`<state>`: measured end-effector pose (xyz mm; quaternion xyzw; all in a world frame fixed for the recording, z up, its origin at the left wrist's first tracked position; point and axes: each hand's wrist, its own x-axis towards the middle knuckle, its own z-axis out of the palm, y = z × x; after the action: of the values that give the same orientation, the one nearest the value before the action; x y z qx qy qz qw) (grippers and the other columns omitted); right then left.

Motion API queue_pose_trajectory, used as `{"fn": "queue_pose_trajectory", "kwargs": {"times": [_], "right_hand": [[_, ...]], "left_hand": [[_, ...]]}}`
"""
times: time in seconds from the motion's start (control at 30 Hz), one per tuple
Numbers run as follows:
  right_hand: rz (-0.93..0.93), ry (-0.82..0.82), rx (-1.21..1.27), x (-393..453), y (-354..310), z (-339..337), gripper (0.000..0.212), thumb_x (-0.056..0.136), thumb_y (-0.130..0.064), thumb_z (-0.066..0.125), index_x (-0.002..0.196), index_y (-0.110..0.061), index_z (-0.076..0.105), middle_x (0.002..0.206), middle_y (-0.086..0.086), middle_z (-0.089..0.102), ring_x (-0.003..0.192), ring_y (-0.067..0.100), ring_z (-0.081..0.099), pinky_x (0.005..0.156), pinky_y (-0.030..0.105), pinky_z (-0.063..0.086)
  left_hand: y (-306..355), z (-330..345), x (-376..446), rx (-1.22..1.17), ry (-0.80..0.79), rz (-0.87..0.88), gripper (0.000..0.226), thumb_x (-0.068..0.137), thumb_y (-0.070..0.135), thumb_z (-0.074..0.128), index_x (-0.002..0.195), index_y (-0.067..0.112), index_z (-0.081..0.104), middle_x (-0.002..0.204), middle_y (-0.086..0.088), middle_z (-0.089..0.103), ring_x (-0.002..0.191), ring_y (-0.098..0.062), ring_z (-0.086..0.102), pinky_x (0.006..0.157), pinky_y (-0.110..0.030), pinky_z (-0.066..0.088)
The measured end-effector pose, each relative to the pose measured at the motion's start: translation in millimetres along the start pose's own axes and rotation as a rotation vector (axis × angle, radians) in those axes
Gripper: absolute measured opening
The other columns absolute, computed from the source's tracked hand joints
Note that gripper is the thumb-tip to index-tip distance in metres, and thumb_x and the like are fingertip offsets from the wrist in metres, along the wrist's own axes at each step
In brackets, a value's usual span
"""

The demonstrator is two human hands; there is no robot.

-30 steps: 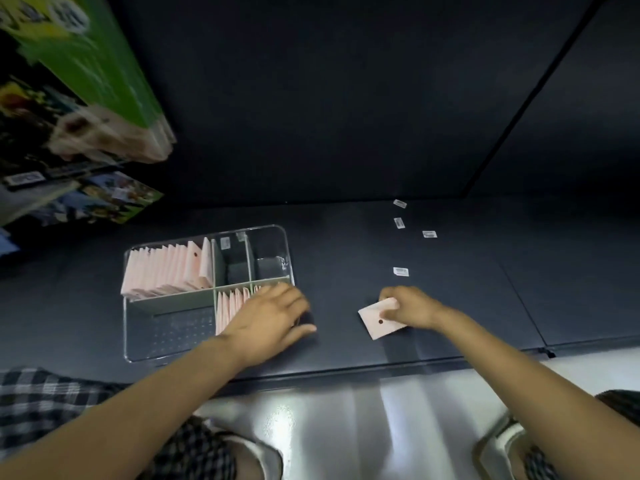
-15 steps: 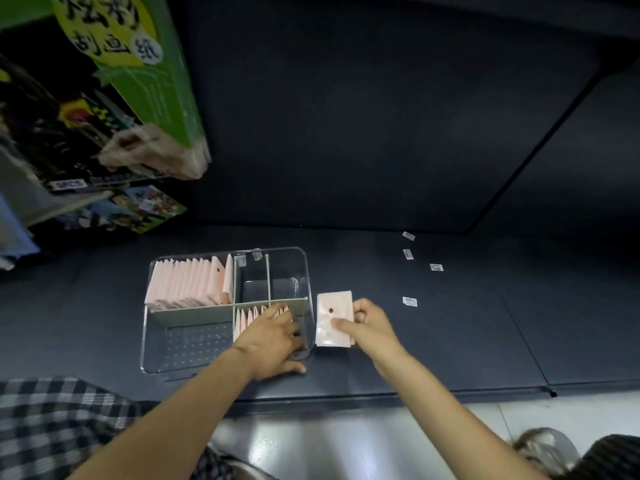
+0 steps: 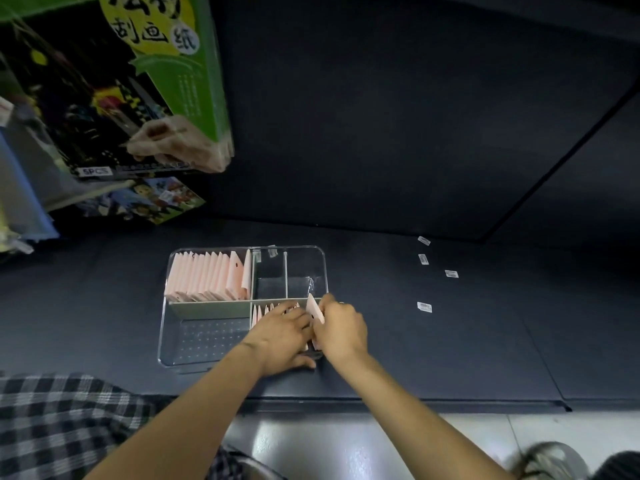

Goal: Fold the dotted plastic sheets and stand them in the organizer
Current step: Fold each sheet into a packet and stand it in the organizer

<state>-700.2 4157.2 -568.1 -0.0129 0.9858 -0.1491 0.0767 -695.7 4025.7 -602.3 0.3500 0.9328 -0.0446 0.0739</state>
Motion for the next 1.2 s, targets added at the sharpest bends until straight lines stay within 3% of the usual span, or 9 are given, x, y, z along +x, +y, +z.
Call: {"fn": "queue_pose_trajectory", "kwargs": {"times": [0.17,0.27,0.4,0.53,0.7,0.97,1.07,1.2], "right_hand": [[-0.005,-0.021,-0.021,-3.2,-1.9,7.6,0.023,0.095,-0.026,0.047,0.108,-0.010,0.057,0.108,0.016,0.065,0.101,0.036,0.060,0.076,0.035,0.047],[0.009,0.006,-0.004,-7.1,4.3,6.6,0.034,0.095,-0.040,0.046,0.103,-0.012,0.063,0.103,0.014,0.067,0.098,0.036,0.061,0.075,0.034,0.047],[0.059,0.043,0.050,-8.1,11.9,7.3,0.028,0.094,-0.041,0.050,0.098,-0.020,0.069,0.099,0.008,0.069,0.094,0.032,0.063,0.073,0.031,0.046],[0.135,0.041,0.154,-7.8,13.8,11.5,0.020,0.090,-0.039,0.058,0.090,-0.023,0.069,0.098,0.003,0.069,0.093,0.027,0.063,0.072,0.029,0.047],[0.173,0.103,0.260,-10.5,18.6,15.9,0.030,0.089,-0.046,0.055,0.091,-0.018,0.045,0.093,0.005,0.067,0.090,0.029,0.063,0.067,0.032,0.044],[0.083,-0.044,0.092,-2.9,32.0,11.4,0.039,0.099,-0.034,0.039,0.100,-0.003,0.062,0.104,0.020,0.066,0.098,0.037,0.061,0.072,0.036,0.046],[0.110,-0.030,0.068,-2.4,47.5,7.2,0.035,0.098,-0.027,0.038,0.099,-0.002,0.063,0.104,0.021,0.066,0.097,0.037,0.061,0.072,0.035,0.045],[0.170,-0.015,0.048,-1.0,87.6,-9.1,0.035,0.096,-0.026,0.038,0.098,-0.001,0.063,0.105,0.024,0.065,0.098,0.039,0.060,0.072,0.035,0.045]], "left_hand": [[-2.2,4.5,-5.4,-0.060,0.055,-0.035,0.074,0.089,0.064,0.039,0.137,0.008,0.043,0.144,-0.009,0.037,0.139,-0.025,0.023,0.118,-0.034,0.005],[-3.6,2.3,-8.6,-0.129,0.096,-0.065,0.068,0.091,0.060,0.041,0.139,0.013,0.040,0.145,-0.009,0.036,0.139,-0.025,0.023,0.116,-0.035,0.012],[-1.3,-2.2,-14.4,-0.208,0.137,-0.128,0.060,0.090,0.061,0.041,0.136,0.023,0.045,0.145,-0.003,0.037,0.135,-0.022,0.031,0.112,-0.034,0.023],[3.6,-1.6,-23.4,-0.234,0.160,-0.227,0.053,0.091,0.057,0.042,0.134,0.026,0.048,0.145,0.000,0.037,0.135,-0.019,0.030,0.112,-0.032,0.021],[14.4,1.3,-32.1,-0.369,0.283,-0.445,0.047,0.091,0.052,0.049,0.129,0.025,0.054,0.143,0.001,0.038,0.134,-0.019,0.030,0.109,-0.033,0.028],[43.6,-1.3,-20.8,-0.658,0.407,-0.823,0.040,0.091,0.038,0.057,0.125,0.018,0.056,0.142,-0.008,0.034,0.127,-0.027,0.038,0.100,-0.039,0.041],[56.3,-1.9,-9.3,-0.703,0.416,-0.771,0.040,0.092,0.037,0.056,0.126,0.018,0.055,0.142,-0.006,0.035,0.128,-0.024,0.036,0.101,-0.036,0.039],[65.9,-3.4,3.7,-0.583,0.362,-0.624,0.039,0.093,0.041,0.053,0.126,0.021,0.056,0.142,-0.002,0.038,0.134,-0.021,0.031,0.111,-0.033,0.027]]}}
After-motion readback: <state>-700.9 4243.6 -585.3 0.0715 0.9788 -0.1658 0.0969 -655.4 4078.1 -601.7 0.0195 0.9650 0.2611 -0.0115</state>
